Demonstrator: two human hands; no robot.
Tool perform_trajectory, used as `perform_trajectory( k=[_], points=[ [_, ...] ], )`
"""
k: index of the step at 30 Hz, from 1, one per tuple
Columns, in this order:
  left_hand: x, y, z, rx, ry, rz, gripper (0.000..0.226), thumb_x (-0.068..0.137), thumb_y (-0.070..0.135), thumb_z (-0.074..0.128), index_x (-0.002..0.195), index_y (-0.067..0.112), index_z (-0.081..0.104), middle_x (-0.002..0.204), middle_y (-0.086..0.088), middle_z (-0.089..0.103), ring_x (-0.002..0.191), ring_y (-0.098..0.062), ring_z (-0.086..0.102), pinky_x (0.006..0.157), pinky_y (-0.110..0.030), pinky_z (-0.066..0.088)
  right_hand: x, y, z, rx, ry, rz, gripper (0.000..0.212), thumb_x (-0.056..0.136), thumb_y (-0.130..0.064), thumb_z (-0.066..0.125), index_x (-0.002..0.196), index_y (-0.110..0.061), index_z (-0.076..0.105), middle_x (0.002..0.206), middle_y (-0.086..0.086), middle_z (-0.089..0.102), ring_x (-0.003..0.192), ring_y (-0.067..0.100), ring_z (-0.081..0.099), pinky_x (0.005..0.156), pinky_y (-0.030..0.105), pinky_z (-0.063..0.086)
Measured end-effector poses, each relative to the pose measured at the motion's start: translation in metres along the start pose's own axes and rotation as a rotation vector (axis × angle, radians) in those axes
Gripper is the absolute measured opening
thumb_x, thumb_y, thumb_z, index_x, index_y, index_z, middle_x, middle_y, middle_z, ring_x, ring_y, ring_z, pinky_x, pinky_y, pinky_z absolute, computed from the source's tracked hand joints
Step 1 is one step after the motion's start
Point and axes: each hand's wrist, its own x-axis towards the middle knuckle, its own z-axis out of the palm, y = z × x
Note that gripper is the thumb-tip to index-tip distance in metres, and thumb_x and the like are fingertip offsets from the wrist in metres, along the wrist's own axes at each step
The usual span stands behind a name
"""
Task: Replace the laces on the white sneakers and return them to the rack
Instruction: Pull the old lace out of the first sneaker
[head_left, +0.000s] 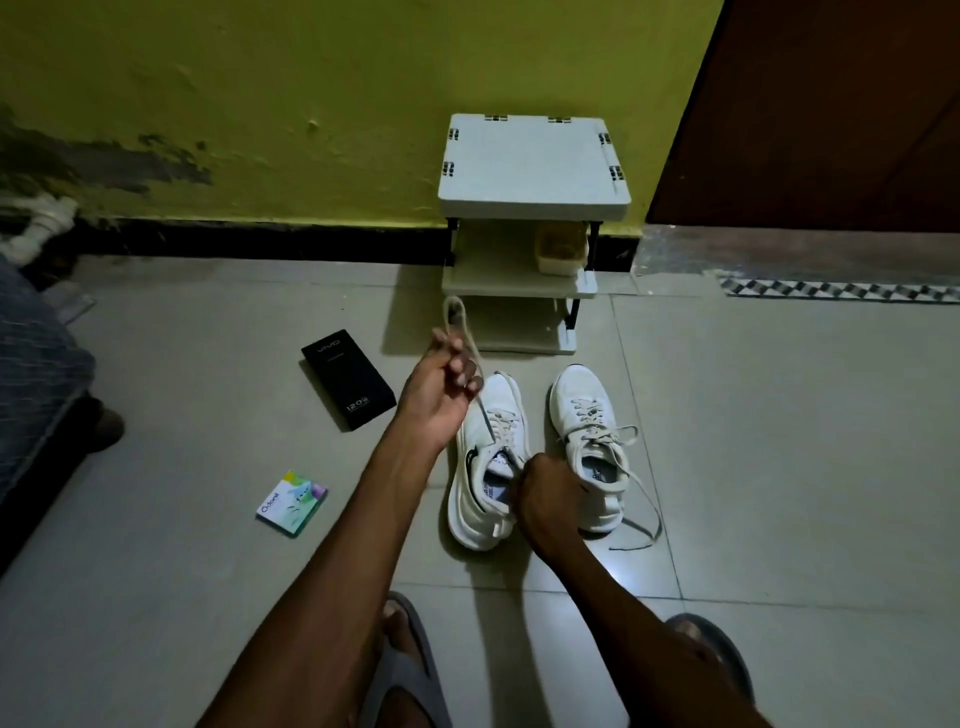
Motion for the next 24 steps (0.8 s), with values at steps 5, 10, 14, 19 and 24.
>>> perform_trajectory(
  k=[5,10,14,19,24],
  points=[
    [0.007,0.018,-0.011,0.58,0.043,-0.03,0.028,0.105,0.023,0.037,0.108,0.008,0.061,0.053,0.006,0.048,0.047,-0.008,0.042,0.053,-0.024,0.033,0.001,0.008,0.003,0.082,0.014,0.034,0.013,0.087,-0.017,0.062,0.078,-0.011,0.068,0.079,0.007,0.071,0.073,0.021,0.068,0.058,0.028,0.048],
    [0.004,0.0,-0.011,1.699,0.409,-0.023,0.053,0.094,0.019,0.051,0.141,0.001,0.035,0.139,-0.02,0.042,0.124,-0.038,0.047,0.097,-0.041,0.042,0.003,0.016,0.002,0.147,0.008,0.002,0.028,0.092,-0.036,0.055,0.074,-0.016,0.06,0.069,-0.001,0.058,0.063,0.017,0.056,0.046,0.02,0.024],
    [-0.014,-0.037,-0.018,1.777,0.47,-0.126,0.071,0.088,0.016,0.062,0.144,0.006,0.021,0.149,-0.018,0.023,0.128,-0.038,0.041,0.096,-0.047,0.043,0.006,0.008,0.01,0.142,0.025,-0.059,0.039,0.09,-0.05,0.047,0.076,-0.017,0.063,0.073,0.002,0.065,0.064,0.021,0.062,0.056,0.029,0.044],
    [-0.028,-0.066,-0.033,2.053,0.565,0.051,0.066,0.087,0.035,0.066,0.137,0.014,0.029,0.151,-0.01,0.02,0.128,-0.031,0.035,0.089,-0.044,0.045,0.003,-0.01,0.004,0.031,-0.004,-0.103,0.015,0.086,-0.029,0.059,0.086,-0.015,0.065,0.09,0.007,0.069,0.078,0.023,0.066,0.064,0.026,0.044],
    [-0.025,-0.072,-0.048,1.893,0.391,-0.17,0.066,0.088,0.043,0.065,0.135,0.008,0.035,0.128,-0.015,0.057,0.115,-0.033,0.058,0.088,-0.039,0.049,0.009,-0.01,0.003,-0.075,0.025,-0.162,0.033,0.092,-0.043,0.055,0.101,-0.012,0.064,0.102,0.009,0.065,0.09,0.025,0.065,0.068,0.029,0.041]
  ],
)
